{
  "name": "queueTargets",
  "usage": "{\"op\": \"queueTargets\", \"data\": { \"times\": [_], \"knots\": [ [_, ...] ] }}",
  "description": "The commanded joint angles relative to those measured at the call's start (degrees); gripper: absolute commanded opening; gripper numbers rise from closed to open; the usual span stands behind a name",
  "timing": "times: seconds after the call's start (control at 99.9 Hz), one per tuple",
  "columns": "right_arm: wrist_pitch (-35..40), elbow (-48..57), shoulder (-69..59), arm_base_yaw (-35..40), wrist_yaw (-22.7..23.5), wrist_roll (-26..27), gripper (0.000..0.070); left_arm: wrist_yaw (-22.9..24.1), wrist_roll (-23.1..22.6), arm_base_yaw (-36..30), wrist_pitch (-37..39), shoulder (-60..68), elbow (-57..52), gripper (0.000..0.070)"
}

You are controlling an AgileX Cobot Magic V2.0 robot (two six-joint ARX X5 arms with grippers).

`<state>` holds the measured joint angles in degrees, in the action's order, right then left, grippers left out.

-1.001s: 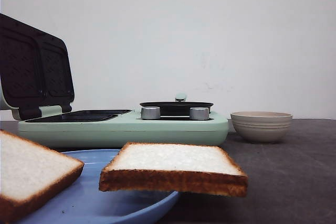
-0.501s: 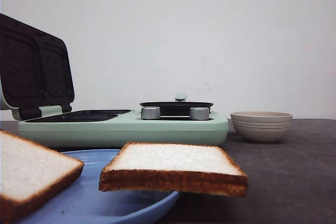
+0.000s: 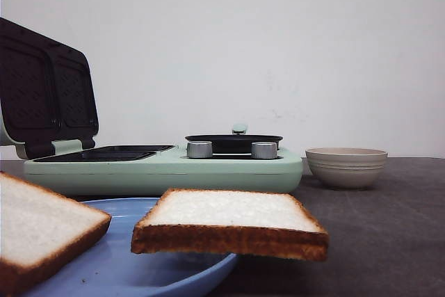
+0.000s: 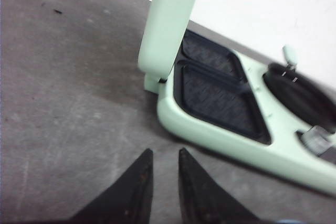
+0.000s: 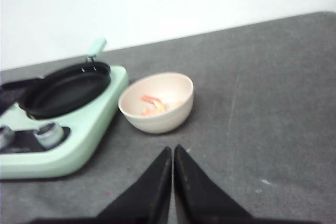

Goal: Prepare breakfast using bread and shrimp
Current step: 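Lower the left gripper to the bread slice on the blue plate and grasp it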

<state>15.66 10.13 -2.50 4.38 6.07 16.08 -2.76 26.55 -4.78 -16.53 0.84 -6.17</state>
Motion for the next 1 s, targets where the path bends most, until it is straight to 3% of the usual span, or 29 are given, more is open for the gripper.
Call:
{"op": "queueTargets", "data": {
  "times": [0.0, 0.23, 0.461, 0.811, 0.991],
  "knots": [
    [1.6, 2.6, -2.3, 0.1, 0.1, 2.4, 0.0000, -0.3, 2.9, -0.1, -0.4, 0.9, -3.3, 0.0013],
    [5.5, 12.2, -15.8, 0.1, 2.3, 3.5, 0.0000, -2.0, 2.3, -0.1, -8.6, 9.8, -14.8, 0.0013],
    [12.9, 22.6, -31.7, 0.1, 4.9, 3.5, 0.0000, -2.9, -2.2, -0.1, -17.7, 22.9, -25.9, 0.0013],
    [13.7, 25.2, -37.4, 0.1, 5.1, 3.5, 0.0000, -16.2, -2.3, -0.1, -27.1, 33.9, -30.3, 0.0016],
    [16.5, 25.2, -37.5, 0.1, 6.6, 3.5, 0.0000, -16.7, -2.3, -0.2, -30.0, 35.1, -30.3, 0.0029]
  ]
}}
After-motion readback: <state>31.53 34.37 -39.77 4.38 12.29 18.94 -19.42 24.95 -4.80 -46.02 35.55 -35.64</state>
